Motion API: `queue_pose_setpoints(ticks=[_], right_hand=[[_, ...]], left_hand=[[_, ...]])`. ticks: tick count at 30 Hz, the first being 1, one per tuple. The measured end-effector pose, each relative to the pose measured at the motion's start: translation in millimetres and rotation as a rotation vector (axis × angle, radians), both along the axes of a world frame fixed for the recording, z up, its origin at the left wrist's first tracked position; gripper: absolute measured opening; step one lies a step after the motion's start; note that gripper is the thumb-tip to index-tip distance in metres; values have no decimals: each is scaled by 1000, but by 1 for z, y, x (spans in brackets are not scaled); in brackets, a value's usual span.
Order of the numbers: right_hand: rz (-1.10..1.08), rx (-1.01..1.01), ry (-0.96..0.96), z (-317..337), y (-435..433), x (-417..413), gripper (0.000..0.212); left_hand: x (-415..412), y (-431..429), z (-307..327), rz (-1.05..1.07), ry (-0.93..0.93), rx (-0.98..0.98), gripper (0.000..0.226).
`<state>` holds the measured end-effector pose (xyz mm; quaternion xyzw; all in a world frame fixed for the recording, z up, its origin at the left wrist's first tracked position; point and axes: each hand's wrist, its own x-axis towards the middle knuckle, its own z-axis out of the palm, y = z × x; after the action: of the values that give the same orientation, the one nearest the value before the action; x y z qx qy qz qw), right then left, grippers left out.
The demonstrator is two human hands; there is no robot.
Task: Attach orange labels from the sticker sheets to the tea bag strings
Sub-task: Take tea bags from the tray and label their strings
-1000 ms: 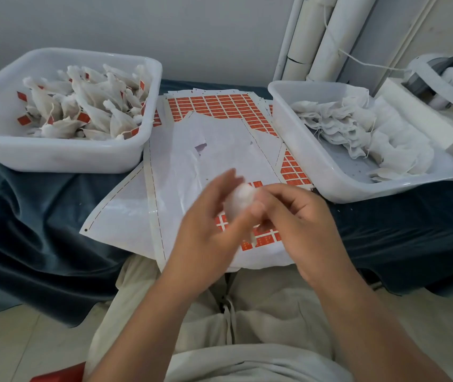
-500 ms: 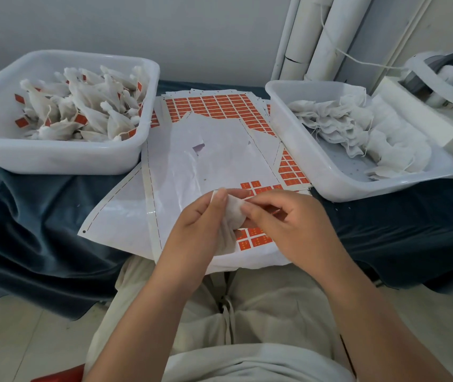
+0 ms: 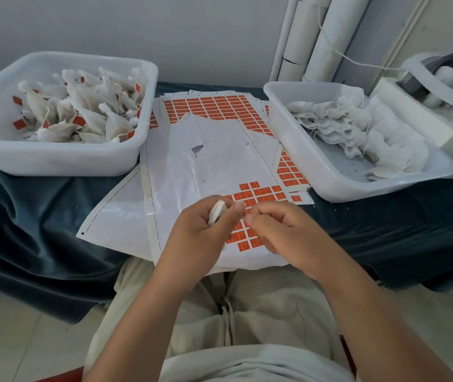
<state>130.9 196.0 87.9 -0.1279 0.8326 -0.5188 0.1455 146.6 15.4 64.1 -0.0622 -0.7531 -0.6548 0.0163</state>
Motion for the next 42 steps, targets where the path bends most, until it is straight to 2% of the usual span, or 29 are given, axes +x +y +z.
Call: queue_pose_setpoints(ticks=[2, 5, 8, 11, 13, 16, 19, 23, 25, 27, 30, 33, 36, 40, 42], right_hand=[[-14, -206, -227, -4, -6, 1, 38], [-30, -496, -427, -9, -7, -1, 34], [-53, -855, -600, -10, -1, -6, 36], [-48, -1045, -664, -12, -4, -5, 37], [-70, -1086, -628, -12, -8, -5, 36], [-40, -1097, -548, -6, -5, -7, 35], [-30, -1059, -472, -1, 3, -9, 36], [-2, -863, -245, 2, 7, -9, 35], [20, -804, -206, 8, 11, -9, 33], [-9, -784, -194, 13, 17, -10, 29], [-42, -681, -162, 16, 23, -8, 27], [-45, -564, -104, 15, 26, -7, 27], [-83, -393, 36, 14, 25, -5, 25], [-170, -195, 160, 4, 13, -3, 23], [-116, -144, 157, 0, 5, -1, 20]], left_hand=[[0, 0, -2, 1, 29, -29, 47], [-2, -3, -4, 7, 72, -88, 36], [-5, -5, -5, 78, -30, -7, 47], [-4, -3, -5, 94, -208, 150, 60], [-4, -4, -8, 49, -142, 115, 62], [-3, -4, -6, -118, -62, 75, 52], [-2, -4, -2, -197, -53, 59, 43], [-2, -11, 2, -220, 2, 26, 46], [-2, -17, 6, -305, -47, 45, 45], [-2, -24, 9, -361, -46, -48, 37], [-4, -29, 8, -413, -7, -143, 39], [-3, -29, 6, -405, -39, -84, 28], [-4, -29, 4, -380, -81, -51, 16], [-4, -23, 1, -322, -3, 110, 17], [-2, -17, 1, -300, 40, 202, 15]])
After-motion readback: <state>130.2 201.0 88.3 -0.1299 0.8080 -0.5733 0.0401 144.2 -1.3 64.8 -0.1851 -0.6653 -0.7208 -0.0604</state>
